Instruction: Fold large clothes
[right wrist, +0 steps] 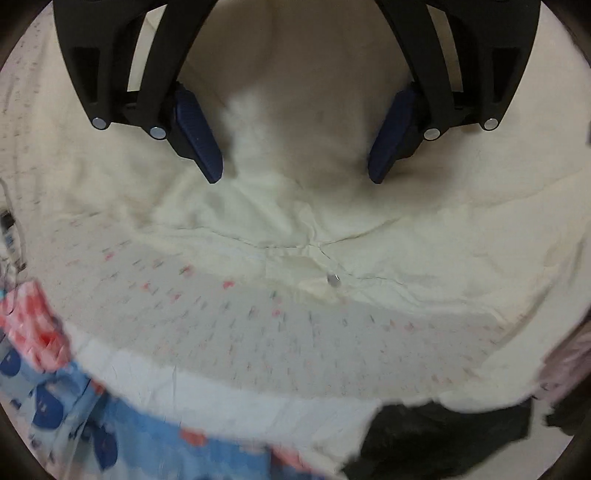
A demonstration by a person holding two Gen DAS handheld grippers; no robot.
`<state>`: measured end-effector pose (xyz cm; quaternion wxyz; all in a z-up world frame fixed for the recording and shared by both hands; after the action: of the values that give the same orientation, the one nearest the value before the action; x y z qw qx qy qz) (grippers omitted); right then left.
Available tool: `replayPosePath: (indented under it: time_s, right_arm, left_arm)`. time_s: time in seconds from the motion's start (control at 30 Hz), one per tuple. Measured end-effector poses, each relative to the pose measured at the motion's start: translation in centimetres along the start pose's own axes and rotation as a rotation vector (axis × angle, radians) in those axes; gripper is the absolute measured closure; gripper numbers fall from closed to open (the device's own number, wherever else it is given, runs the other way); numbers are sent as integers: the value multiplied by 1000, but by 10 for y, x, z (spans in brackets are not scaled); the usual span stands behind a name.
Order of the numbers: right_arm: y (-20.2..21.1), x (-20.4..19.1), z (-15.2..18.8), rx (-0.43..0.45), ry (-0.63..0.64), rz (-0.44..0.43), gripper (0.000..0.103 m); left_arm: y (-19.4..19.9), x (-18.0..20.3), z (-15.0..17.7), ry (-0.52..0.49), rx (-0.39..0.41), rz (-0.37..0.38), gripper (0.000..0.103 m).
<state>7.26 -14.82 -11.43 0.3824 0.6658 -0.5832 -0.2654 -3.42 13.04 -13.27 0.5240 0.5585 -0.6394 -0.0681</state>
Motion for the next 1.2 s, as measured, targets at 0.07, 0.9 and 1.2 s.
replayPosePath:
  time_s: [0.07, 0.9, 1.2]
  right_arm:
    - [19, -8, 16, 35, 34, 4, 24]
    - [54, -39, 54, 57, 148, 39, 14]
    - [-19, 10, -47, 46, -13, 180, 13]
  left_arm:
    - [2, 1, -2, -4, 4, -7, 44]
    - [8, 14, -3, -86, 73, -75, 44]
    - [10, 18, -3, -111, 93, -102, 44]
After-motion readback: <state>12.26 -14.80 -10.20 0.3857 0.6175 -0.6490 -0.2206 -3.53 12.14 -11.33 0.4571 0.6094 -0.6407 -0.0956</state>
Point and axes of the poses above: each gripper's, at about its wrist camera, not at the fingertips, and y roughly against the way its jaws point, x to its right, z to its underside, the point moved 8 cm from there along -y, roughly the way its jaws point, and after that the axes turned 1 degree about -x, right-handed, at the moved point
